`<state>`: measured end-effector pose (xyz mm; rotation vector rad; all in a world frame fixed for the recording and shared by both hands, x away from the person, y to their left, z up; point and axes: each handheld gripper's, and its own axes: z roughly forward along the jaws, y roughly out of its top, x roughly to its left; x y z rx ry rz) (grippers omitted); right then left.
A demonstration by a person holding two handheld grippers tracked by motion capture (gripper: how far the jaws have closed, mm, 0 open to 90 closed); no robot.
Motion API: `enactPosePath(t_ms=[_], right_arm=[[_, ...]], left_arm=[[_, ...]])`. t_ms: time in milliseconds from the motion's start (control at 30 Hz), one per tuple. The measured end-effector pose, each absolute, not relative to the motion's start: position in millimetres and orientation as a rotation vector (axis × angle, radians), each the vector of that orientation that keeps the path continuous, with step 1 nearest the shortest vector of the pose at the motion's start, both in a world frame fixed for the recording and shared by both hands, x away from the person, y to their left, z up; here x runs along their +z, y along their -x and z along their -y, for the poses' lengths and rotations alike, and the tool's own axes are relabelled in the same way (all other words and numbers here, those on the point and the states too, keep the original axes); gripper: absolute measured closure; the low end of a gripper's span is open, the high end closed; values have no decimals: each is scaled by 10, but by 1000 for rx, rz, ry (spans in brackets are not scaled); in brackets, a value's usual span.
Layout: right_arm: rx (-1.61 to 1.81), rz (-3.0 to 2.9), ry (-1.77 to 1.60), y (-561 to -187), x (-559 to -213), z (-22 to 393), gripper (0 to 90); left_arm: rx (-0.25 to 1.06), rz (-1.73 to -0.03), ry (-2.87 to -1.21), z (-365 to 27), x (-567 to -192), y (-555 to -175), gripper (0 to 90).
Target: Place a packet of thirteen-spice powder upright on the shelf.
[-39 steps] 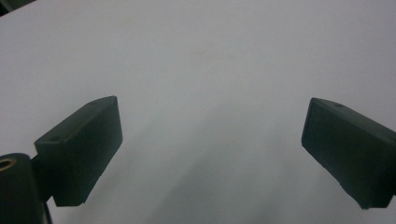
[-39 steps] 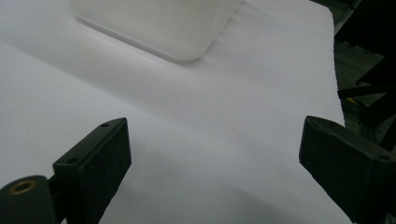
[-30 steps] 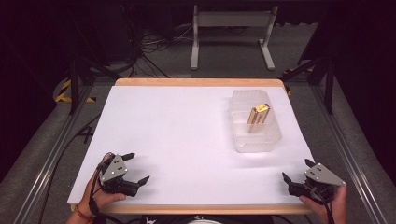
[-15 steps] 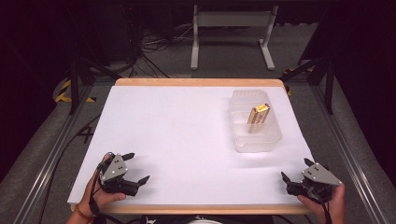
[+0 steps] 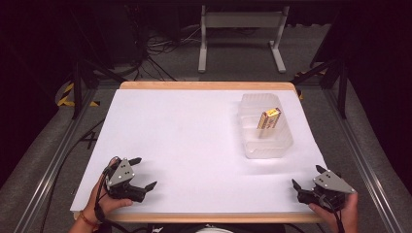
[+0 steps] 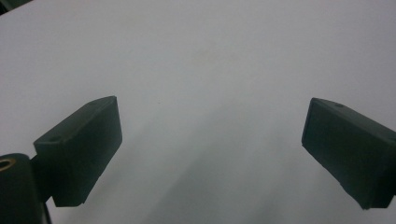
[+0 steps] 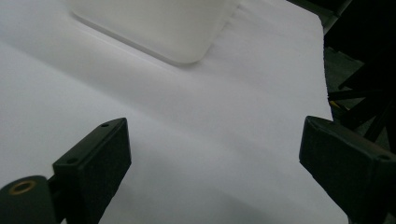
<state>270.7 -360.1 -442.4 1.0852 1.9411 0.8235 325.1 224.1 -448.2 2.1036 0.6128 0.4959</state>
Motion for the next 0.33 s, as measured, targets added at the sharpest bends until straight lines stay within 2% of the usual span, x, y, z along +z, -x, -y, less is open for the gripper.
enactPosePath(t_ms=[333], right_arm=[[824,-1922,-1105,-2675,-4422,3633,98]], left_arm=[[496,-610,-2100,-2227,-4478,-3257,57]])
